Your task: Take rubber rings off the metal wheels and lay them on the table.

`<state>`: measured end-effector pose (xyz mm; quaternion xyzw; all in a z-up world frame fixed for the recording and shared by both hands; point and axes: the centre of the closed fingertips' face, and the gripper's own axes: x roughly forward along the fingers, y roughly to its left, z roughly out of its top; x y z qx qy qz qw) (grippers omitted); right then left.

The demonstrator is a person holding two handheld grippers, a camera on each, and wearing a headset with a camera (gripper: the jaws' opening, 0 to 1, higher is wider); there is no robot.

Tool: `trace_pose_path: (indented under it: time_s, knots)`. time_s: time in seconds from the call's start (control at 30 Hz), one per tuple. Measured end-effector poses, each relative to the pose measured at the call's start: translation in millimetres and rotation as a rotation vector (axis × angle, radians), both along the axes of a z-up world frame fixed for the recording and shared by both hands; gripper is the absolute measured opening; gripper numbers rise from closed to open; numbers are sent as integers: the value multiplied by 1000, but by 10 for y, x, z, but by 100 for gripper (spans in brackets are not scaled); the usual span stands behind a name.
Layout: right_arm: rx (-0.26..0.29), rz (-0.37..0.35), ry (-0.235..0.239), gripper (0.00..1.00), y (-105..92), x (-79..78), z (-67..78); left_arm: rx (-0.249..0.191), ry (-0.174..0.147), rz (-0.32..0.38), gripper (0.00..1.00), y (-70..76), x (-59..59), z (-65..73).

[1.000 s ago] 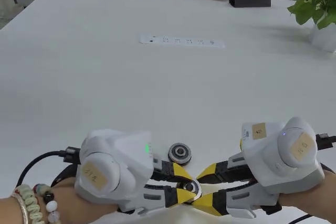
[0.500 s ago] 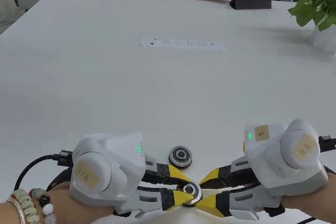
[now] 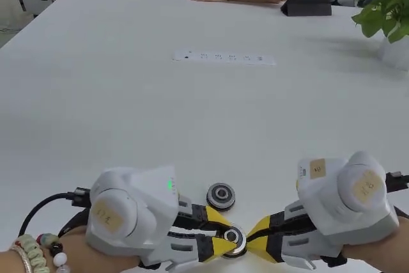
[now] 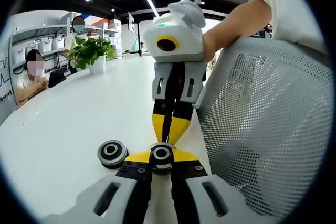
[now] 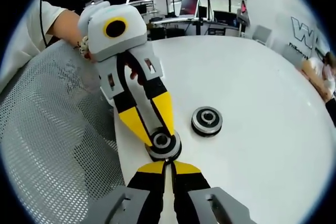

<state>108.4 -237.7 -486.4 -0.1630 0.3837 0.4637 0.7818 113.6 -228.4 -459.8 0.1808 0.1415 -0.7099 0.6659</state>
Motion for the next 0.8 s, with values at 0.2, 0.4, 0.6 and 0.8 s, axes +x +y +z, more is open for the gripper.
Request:
trace_pose_path:
  time_s: [0.2,0.4,0.6,0.8]
  knots:
    - [43,-107,100,0,-3,14,-1,-7,1,0,7,5,1,1]
    - [104,-225,180,0,-30,52,31,-6,-1,1,7,13,13,2]
    - [191,-312,232,0,-58,101,87,-8,-3,0,7,18,15,4]
    - [247,-358,274,0,-59,108,120,-4,-7,0,7,23,24,3]
